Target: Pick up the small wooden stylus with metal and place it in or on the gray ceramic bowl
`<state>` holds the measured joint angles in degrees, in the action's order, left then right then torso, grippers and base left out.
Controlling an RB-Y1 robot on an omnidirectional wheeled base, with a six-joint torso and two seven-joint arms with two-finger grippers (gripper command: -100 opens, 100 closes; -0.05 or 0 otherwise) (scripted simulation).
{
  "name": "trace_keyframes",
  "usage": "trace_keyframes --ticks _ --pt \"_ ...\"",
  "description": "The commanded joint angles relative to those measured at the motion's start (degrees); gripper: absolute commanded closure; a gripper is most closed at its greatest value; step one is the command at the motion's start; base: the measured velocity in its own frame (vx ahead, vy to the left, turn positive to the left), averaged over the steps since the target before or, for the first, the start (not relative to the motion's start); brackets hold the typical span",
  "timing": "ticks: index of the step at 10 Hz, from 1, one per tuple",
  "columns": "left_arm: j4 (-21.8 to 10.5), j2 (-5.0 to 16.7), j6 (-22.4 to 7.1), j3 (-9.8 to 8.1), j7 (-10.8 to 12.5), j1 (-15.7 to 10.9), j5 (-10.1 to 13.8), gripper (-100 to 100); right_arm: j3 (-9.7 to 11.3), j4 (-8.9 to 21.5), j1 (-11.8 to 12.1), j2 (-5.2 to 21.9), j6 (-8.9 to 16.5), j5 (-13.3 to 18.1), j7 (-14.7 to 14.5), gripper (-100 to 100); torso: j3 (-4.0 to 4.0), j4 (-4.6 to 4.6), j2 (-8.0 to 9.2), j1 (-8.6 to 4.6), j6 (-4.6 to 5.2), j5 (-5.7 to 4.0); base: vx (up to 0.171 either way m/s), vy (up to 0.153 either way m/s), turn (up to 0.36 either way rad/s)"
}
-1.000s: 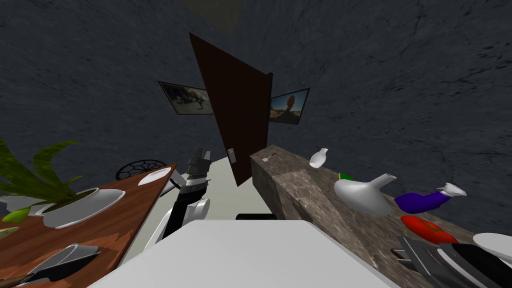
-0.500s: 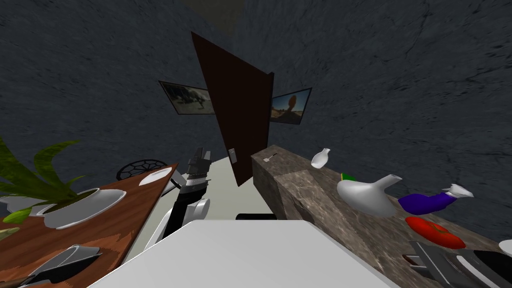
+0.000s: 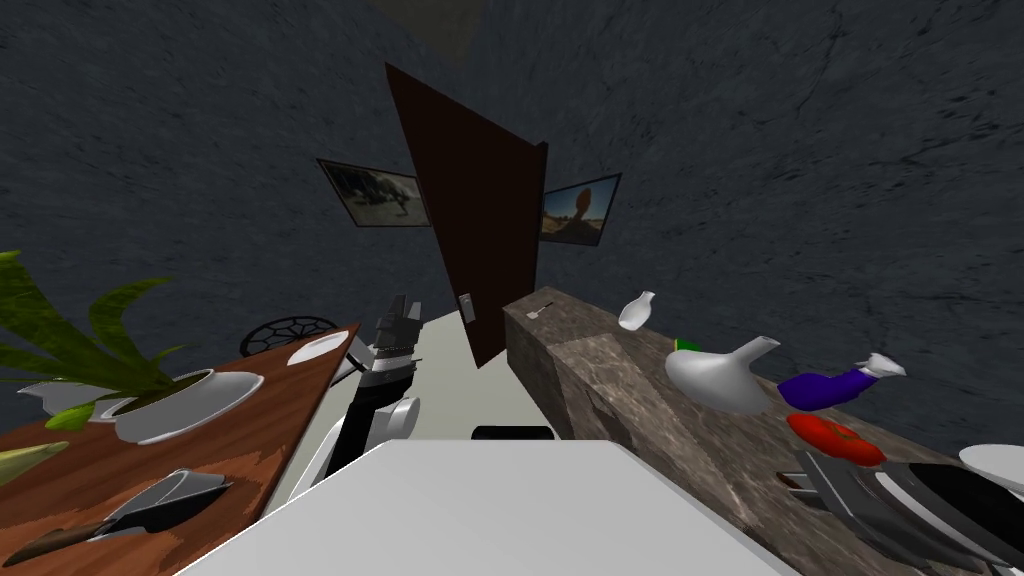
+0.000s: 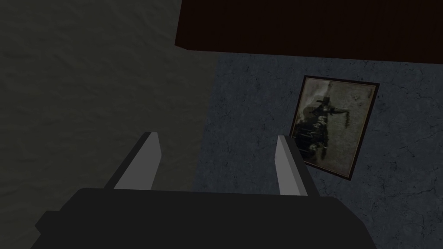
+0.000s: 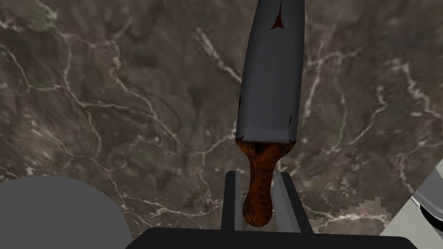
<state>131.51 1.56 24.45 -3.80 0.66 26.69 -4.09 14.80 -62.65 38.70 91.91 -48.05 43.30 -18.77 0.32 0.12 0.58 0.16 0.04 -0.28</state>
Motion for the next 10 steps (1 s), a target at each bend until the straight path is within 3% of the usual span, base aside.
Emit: trace_keyframes --ticks 1,2,3,4,5,7,8,10 --pt "0.00 0.00 0.00 0.00 0.00 0.00 0.00 0 -1.70 -0.01 -0.16 0.46 -0.44 -0.16 0.56 100 0.00 0.00 0.00 0.00 0.00 0.00 -0.106 0.011 -0.013" --pt "0.00 0.00 0.00 0.00 0.00 0.00 0.00 0 -3.59 0.11 -0.88 1.06 -1.18 -0.08 1.46 100 0.00 0.00 0.00 -0.04 0.02 0.01 -0.158 0.012 -0.026" --pt "0.00 0.00 0.00 0.00 0.00 0.00 0.00 0 -3.59 0.11 -0.14 1.06 -1.18 -0.08 1.46 100 0.08 0.04 0.14 0.00 0.02 0.03 -0.133 0.003 -0.003" --pt "0.00 0.00 0.00 0.00 0.00 0.00 0.00 0 -3.59 0.11 -0.88 1.06 -1.18 -0.08 1.46 100 0.08 0.03 0.12 -0.07 0.07 -0.02 -0.058 -0.003 -0.005" --pt "0.00 0.00 0.00 0.00 0.00 0.01 0.00 0 -5.44 0.28 -1.58 1.70 -1.97 -0.06 2.37 100 -0.03 0.00 -0.07 -0.11 0.06 -0.04 -0.093 0.003 -0.028" --pt "0.00 0.00 0.00 0.00 0.00 0.00 0.00 0 -5.44 0.28 -1.58 1.70 -1.97 -0.06 2.37 100 -0.02 0.00 -0.07 -0.07 0.05 -0.03 -0.067 0.004 0.002" --pt "0.00 0.00 0.00 0.00 0.00 0.01 0.00 0 -7.85 0.66 -2.53 2.61 -3.17 -0.17 3.64 100 -0.09 -0.02 -0.18 -0.09 0.06 -0.04 -0.151 0.007 -0.028" --pt "0.00 0.00 0.00 0.00 0.00 -0.01 0.00 0 -10.11 1.17 -3.50 3.68 -4.67 -0.44 4.90 100 0.15 0.08 0.23 -0.07 0.10 0.02 -0.194 -0.033 -0.017"
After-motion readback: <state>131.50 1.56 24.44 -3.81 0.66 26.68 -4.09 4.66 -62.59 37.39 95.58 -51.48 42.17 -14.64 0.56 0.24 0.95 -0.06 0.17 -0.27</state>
